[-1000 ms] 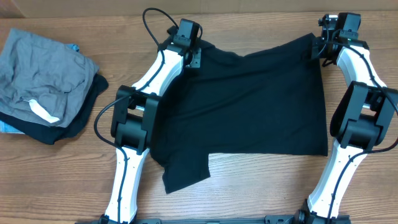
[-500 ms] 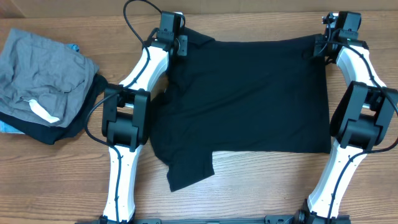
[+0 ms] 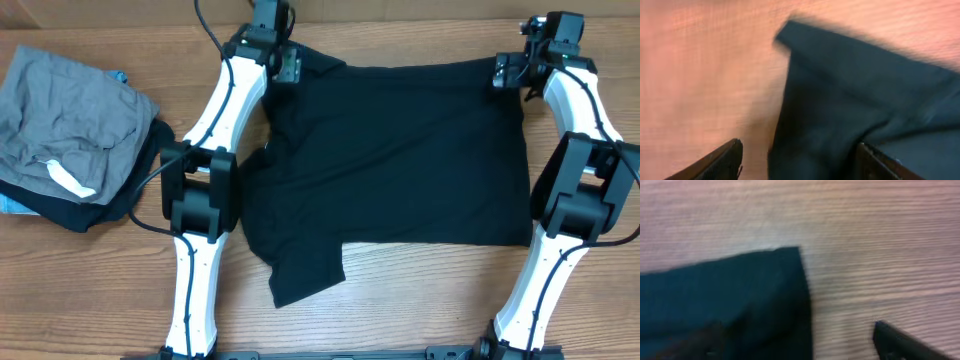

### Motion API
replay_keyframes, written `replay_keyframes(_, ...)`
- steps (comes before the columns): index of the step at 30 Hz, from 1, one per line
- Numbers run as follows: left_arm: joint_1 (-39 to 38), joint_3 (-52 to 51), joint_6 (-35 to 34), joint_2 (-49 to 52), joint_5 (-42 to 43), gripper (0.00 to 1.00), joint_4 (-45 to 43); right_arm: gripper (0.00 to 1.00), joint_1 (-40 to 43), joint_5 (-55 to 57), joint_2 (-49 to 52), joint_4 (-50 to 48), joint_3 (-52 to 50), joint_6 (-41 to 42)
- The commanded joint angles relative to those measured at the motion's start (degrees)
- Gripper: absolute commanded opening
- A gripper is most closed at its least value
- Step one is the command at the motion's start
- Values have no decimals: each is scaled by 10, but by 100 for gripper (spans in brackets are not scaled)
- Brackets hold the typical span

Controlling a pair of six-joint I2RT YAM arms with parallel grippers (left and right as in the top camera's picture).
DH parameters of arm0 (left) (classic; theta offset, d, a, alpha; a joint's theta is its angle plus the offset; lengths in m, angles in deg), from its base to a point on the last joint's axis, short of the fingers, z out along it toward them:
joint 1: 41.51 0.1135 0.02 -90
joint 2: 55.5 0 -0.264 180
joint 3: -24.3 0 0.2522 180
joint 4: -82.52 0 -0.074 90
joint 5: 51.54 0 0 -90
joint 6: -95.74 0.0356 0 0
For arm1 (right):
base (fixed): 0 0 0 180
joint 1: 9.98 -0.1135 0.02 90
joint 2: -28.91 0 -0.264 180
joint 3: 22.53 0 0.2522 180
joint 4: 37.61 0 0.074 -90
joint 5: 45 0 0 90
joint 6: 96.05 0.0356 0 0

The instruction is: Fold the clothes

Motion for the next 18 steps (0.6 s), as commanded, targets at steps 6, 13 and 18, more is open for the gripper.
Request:
replay_keyframes(6, 59, -18, -106, 5, 139, 74, 63, 31, -40, -83, -2, 46, 17, 3)
replay_keyframes(13, 66, -46, -90, 5, 183, 75, 35, 15, -39, -83, -1, 32, -21, 2)
replay_keyframes(18, 66, -71, -86, 5, 215, 74, 12, 12, -39, -83, -1, 2, -59, 2)
